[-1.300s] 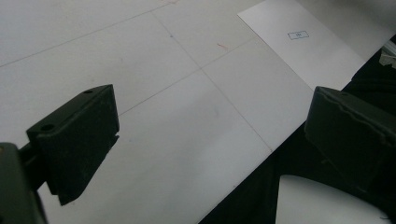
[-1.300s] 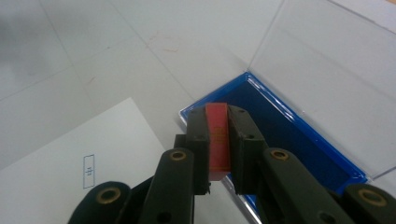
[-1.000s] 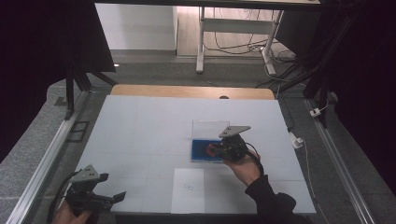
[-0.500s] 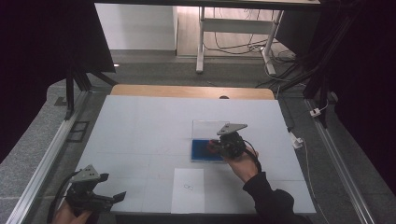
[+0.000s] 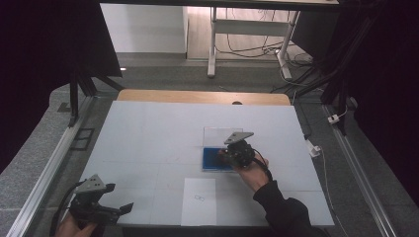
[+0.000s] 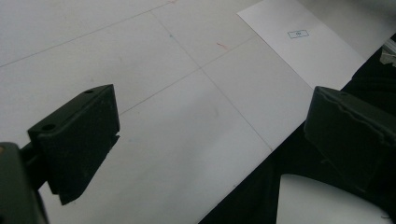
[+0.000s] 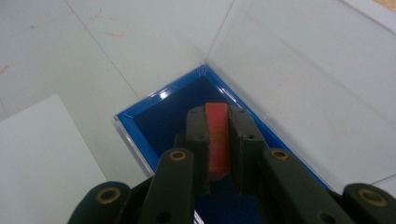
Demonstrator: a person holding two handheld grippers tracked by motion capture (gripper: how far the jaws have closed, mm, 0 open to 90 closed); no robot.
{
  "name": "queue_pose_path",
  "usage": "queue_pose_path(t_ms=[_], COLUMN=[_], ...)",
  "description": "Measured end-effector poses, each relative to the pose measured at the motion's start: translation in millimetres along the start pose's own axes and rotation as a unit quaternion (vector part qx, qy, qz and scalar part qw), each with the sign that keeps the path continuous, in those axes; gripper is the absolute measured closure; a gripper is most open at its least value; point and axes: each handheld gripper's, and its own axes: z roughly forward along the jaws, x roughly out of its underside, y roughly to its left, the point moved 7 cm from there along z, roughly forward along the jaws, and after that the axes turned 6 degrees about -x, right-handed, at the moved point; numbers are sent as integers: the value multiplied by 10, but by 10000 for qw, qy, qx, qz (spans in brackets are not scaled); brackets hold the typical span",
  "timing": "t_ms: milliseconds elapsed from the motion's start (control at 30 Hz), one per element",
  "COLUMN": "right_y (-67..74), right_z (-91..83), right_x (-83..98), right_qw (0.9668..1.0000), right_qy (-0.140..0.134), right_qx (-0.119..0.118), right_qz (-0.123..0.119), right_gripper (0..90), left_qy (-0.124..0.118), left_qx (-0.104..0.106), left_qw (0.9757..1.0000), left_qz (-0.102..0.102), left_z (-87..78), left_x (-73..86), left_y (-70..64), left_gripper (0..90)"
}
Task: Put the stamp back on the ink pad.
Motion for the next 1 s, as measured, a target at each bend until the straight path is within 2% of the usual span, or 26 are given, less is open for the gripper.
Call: queue_pose_path(t_ms=[167,733,1000], right_y=[7,-2,12], right_z=[64,68,22], right_x=[30,34,4], right_qw=[9999,9999,9999], right_qy=[141,79,-49], right_qx=[26,23,-7], right_qz=[-81,73,156], right_gripper=[799,792,692], left_qy=[6,10,2], left_qx=[5,25,29], left_qw=[10000,10000,10000], left_qz=[16,18,9], left_z=[3,3,1], left_x=[0,1,0], left_y=[-3,-4,-3], left_gripper=[38,42,42])
